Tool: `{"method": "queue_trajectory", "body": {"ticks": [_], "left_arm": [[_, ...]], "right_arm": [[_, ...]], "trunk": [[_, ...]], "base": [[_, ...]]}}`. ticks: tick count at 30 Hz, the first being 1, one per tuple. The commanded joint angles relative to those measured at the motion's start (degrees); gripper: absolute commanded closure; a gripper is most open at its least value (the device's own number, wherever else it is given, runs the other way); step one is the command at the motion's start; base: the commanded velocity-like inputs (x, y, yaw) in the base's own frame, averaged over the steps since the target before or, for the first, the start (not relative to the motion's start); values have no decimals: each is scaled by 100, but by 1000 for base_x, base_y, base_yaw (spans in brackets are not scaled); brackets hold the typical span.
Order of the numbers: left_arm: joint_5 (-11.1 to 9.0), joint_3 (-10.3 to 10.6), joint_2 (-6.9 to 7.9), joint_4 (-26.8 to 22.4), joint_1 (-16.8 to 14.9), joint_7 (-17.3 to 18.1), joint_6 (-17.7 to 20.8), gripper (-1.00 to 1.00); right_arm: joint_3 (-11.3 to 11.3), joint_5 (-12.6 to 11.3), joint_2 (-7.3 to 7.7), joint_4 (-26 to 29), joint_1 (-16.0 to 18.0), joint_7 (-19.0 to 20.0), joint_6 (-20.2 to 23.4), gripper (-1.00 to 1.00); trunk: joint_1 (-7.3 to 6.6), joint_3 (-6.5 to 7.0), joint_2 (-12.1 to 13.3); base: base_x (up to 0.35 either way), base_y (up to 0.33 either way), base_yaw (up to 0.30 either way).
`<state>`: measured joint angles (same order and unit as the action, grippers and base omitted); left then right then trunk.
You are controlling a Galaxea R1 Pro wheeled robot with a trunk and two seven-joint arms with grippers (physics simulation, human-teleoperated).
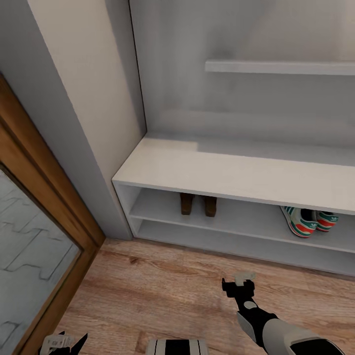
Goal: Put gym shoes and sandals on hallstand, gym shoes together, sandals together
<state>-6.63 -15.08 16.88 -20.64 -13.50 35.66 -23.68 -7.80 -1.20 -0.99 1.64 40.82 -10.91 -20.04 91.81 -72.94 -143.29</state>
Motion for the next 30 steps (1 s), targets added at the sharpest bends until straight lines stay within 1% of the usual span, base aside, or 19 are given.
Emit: {"method": "queue_trajectory", "body": {"ticks": [1, 5, 12, 19, 30], "left_arm": [[-37, -21, -1, 8, -4, 55, 12, -100], [-35, -21, -1, 8, -4, 55, 12, -100], [-32, -21, -1, 9, -4, 55, 12, -100], [-31, -21, -1, 9, -4, 55, 14, -100], [-29, -21, -1, 11, -4, 55, 16, -100]], "right_arm": [[-47, -8, -7, -6, -6, -27, -11, -100], [-49, -4, -20, -6, -18, -18, -12, -100], [-49, 0, -23, -9, -35, -17, -17, -100], [-55, 12, -32, -6, -122, -16, -23, -100], [-55, 6, -41, -6, -136, -23, -18, -100]], "trunk": [[-4, 18, 0], [-14, 107, 5], [-168, 233, 286], [-321, 358, 566], [-563, 556, 1008]], "base": [[0, 0, 0], [0, 0, 0], [0, 0, 0], [0, 0, 0], [0, 0, 0]]}}
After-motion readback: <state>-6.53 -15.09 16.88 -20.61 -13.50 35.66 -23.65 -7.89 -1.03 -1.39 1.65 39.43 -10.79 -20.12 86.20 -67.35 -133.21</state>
